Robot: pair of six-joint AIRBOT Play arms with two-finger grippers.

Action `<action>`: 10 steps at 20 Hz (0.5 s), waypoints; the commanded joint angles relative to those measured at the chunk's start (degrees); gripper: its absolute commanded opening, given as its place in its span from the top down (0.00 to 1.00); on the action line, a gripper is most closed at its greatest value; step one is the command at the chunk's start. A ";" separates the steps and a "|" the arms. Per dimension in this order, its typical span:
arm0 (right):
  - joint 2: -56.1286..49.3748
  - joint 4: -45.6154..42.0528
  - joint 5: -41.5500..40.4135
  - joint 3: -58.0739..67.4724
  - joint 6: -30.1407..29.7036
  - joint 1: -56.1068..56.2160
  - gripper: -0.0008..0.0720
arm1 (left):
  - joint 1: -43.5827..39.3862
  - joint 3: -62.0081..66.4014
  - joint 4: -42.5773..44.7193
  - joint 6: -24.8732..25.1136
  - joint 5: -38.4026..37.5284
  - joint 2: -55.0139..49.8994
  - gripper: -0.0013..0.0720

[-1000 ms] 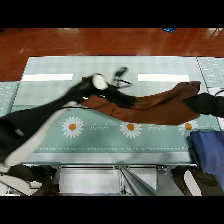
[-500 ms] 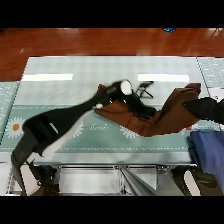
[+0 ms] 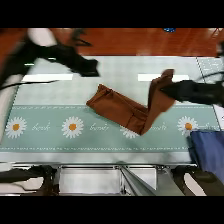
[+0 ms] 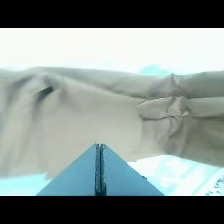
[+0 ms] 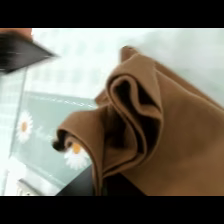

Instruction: Fold the shirts.

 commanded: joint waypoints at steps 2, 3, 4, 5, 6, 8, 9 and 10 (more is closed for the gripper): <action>-19.19 1.97 -13.68 7.80 -1.14 16.41 0.95 | 11.69 -18.34 2.12 2.84 5.35 23.98 0.95; -23.76 1.99 -15.04 10.49 -1.11 18.75 0.95 | 12.81 -23.37 2.12 2.82 6.38 28.76 0.95; -28.55 2.05 -16.04 13.46 -1.09 20.90 0.95 | 13.29 -28.00 2.10 2.80 7.10 32.70 0.95; -33.03 2.14 -16.79 16.31 -1.05 22.64 0.95 | 13.29 -32.76 2.10 2.58 7.67 36.33 0.95; -36.79 2.19 -17.05 18.88 -0.94 23.98 0.95 | 13.16 -36.94 2.01 2.05 8.04 38.99 0.95; -43.43 3.15 -17.20 23.58 -0.57 26.21 0.95 | 13.18 -44.74 0.68 1.92 8.48 42.34 0.95; -46.23 3.72 -17.46 25.53 -0.39 27.17 0.95 | 13.18 -48.15 -0.50 1.95 8.70 42.88 0.95; -48.37 4.24 -18.36 26.80 0.13 27.89 0.87 | 13.18 -51.10 -1.29 1.97 9.25 42.75 0.95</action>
